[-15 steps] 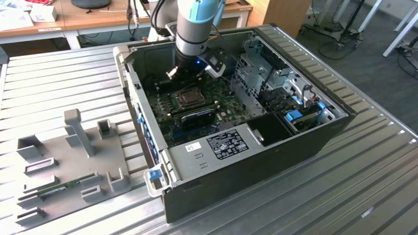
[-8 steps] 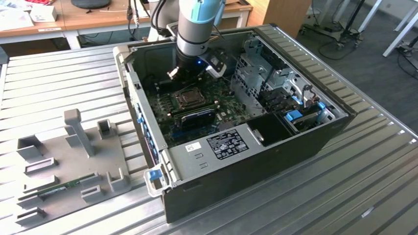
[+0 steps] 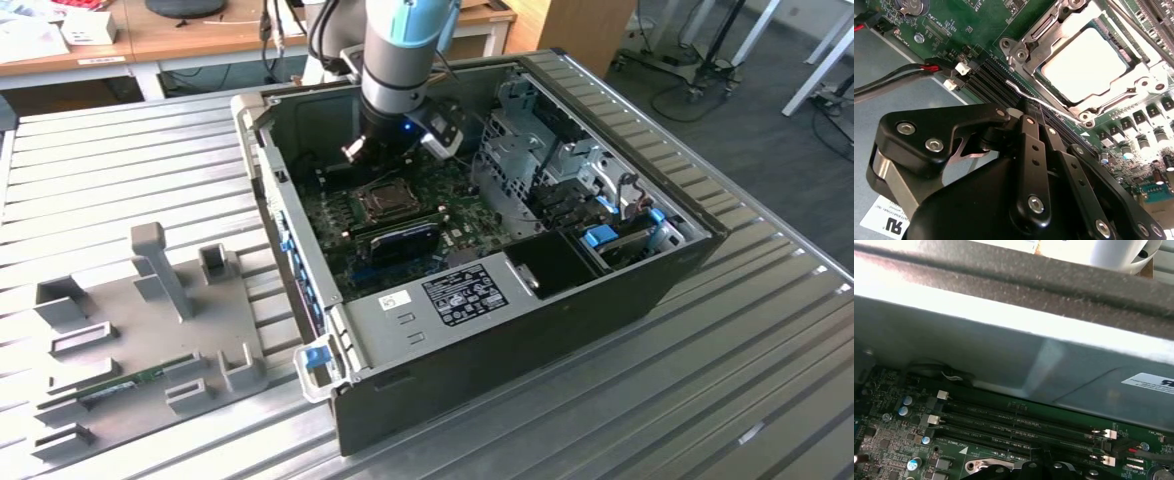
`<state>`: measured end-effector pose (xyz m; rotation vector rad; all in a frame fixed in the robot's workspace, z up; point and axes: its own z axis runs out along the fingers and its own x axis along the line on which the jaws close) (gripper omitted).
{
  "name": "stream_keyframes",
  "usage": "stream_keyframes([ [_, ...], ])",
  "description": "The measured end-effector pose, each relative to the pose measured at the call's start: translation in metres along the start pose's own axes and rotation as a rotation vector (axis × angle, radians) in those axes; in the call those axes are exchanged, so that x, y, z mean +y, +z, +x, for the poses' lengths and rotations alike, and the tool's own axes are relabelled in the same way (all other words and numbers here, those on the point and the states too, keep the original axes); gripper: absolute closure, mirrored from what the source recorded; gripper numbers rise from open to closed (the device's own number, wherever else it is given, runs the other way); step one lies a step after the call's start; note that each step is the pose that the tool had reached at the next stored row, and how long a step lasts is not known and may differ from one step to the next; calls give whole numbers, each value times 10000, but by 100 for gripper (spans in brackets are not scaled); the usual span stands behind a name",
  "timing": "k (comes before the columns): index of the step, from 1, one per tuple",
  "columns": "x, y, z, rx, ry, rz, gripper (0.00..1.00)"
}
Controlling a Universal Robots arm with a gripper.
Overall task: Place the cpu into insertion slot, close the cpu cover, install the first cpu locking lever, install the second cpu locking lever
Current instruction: 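Install the first cpu locking lever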
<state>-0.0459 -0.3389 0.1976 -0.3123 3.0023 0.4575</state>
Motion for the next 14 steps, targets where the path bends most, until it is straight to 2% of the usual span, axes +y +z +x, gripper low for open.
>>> stream_keyframes([
  [9,26,-88,-11,0,0,0,90],
  [14,33,-109,-14,-2,-1,-2,90],
])
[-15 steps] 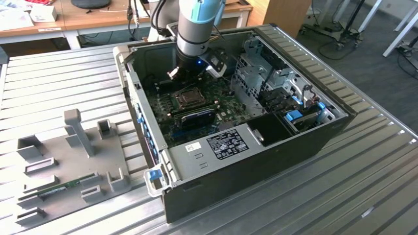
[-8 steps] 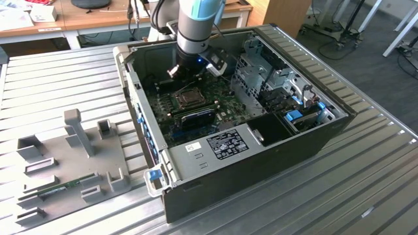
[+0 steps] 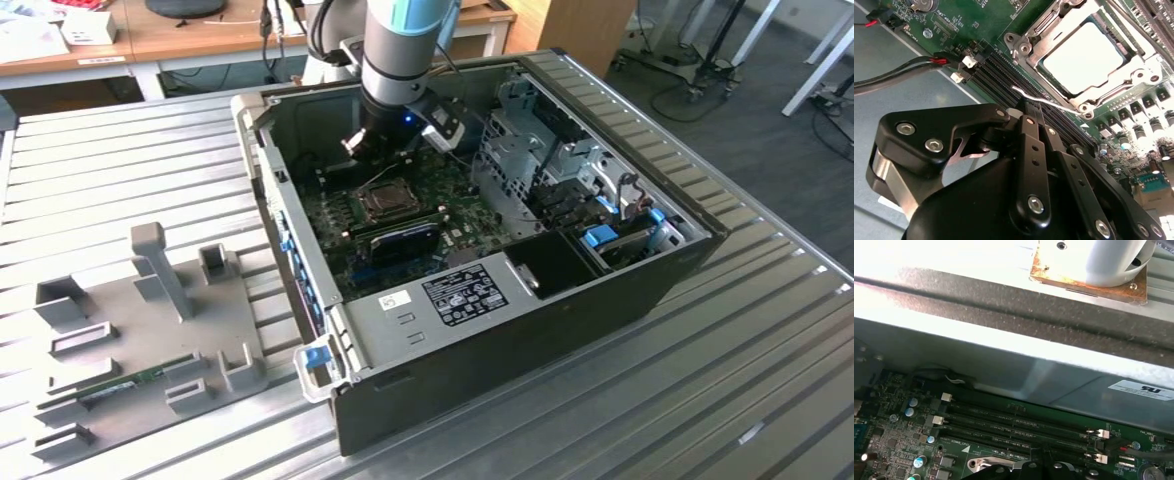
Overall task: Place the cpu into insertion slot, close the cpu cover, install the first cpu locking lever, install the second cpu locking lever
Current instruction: 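Install the first cpu locking lever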
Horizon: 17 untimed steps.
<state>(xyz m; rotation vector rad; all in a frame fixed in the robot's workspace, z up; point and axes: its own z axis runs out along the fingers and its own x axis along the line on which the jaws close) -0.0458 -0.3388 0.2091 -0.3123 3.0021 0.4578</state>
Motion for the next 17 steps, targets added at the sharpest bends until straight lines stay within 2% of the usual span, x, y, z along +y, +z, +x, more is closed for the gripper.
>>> stream_keyframes([
  [1,0,0,0,-1,0,-1,90],
  [3,14,-48,-6,1,1,1,90],
  [14,14,-52,-5,1,1,-13,90],
  [15,14,-52,-5,-16,3,-76,90],
  [17,15,-50,-5,-82,14,-316,90],
])
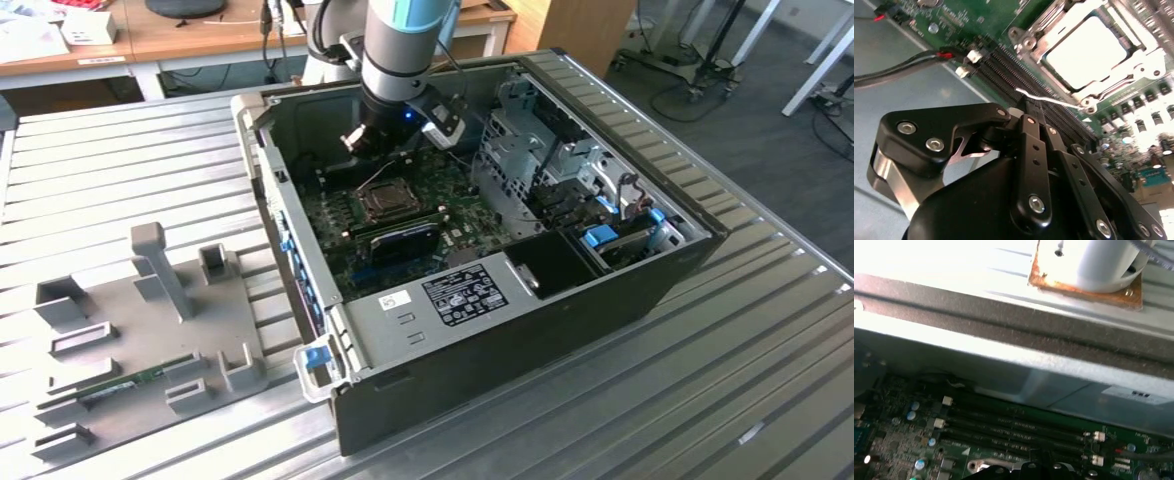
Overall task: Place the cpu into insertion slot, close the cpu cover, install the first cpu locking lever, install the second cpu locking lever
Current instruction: 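Install the first cpu locking lever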
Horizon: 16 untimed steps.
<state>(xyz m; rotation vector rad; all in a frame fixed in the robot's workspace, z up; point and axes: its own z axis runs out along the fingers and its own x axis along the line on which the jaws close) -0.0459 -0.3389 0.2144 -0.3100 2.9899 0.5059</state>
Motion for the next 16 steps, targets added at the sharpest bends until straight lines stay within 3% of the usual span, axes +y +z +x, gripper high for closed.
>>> stream_keyframes([
  [1,0,-1,0,-22,5,-85,90],
  [2,1,-1,1,-28,6,-107,90],
  [8,0,0,3,-44,4,-152,90],
  [12,2,0,8,-104,13,-349,90],
  [16,4,0,17,-116,10,-369,90],
])
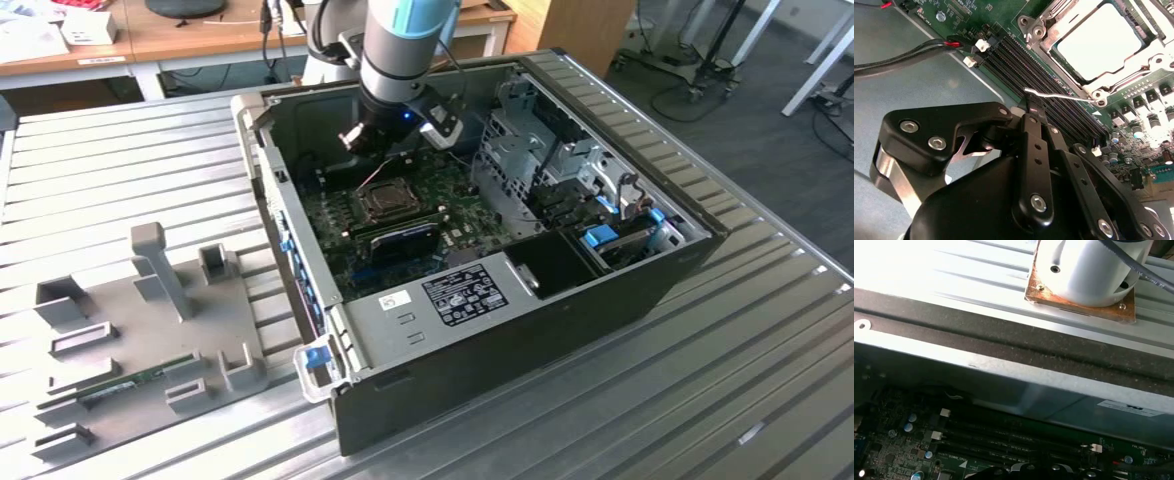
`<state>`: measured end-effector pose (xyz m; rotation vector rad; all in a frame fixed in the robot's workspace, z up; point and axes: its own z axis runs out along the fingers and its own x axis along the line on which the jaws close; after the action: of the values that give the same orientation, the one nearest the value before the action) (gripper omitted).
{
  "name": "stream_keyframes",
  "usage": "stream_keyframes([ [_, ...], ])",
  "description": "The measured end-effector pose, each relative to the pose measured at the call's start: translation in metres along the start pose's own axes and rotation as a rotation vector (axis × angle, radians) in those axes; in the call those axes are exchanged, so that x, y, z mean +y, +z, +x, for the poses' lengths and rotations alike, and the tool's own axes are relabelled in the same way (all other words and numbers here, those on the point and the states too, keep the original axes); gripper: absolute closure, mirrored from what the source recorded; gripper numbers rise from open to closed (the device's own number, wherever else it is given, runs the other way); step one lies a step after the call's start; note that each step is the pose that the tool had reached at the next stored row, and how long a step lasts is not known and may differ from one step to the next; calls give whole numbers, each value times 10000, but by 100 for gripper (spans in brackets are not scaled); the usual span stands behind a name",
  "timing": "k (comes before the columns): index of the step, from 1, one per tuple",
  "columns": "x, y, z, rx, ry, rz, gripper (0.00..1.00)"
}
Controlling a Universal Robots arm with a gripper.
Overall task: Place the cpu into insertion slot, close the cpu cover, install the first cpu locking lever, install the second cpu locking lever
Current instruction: 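Install the first cpu locking lever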
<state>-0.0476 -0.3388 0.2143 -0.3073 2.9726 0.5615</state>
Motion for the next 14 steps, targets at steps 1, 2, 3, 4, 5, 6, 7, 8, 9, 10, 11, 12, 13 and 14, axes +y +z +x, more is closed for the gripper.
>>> stream_keyframes([
  [1,1,-1,6,-9,-4,2,90],
  [2,2,-1,12,-18,-8,4,90],
  [3,4,-2,17,-26,-10,6,90],
  [4,5,-2,23,-35,-15,7,90],
  [5,6,-3,30,-46,-19,10,90],
  [6,7,-3,34,-52,-21,11,90],
  [7,8,-3,34,-55,-23,10,90],
  [8,9,-8,34,-54,-24,12,90],
  [9,11,-14,33,-55,-24,12,90],
  [10,15,-23,32,-58,-24,12,90],
  [11,19,-32,30,-60,-24,11,90],
  [12,23,-44,29,-60,-25,12,90],
  [13,27,-55,27,-61,-25,11,90],
  [14,31,-66,25,-62,-26,11,90],
])
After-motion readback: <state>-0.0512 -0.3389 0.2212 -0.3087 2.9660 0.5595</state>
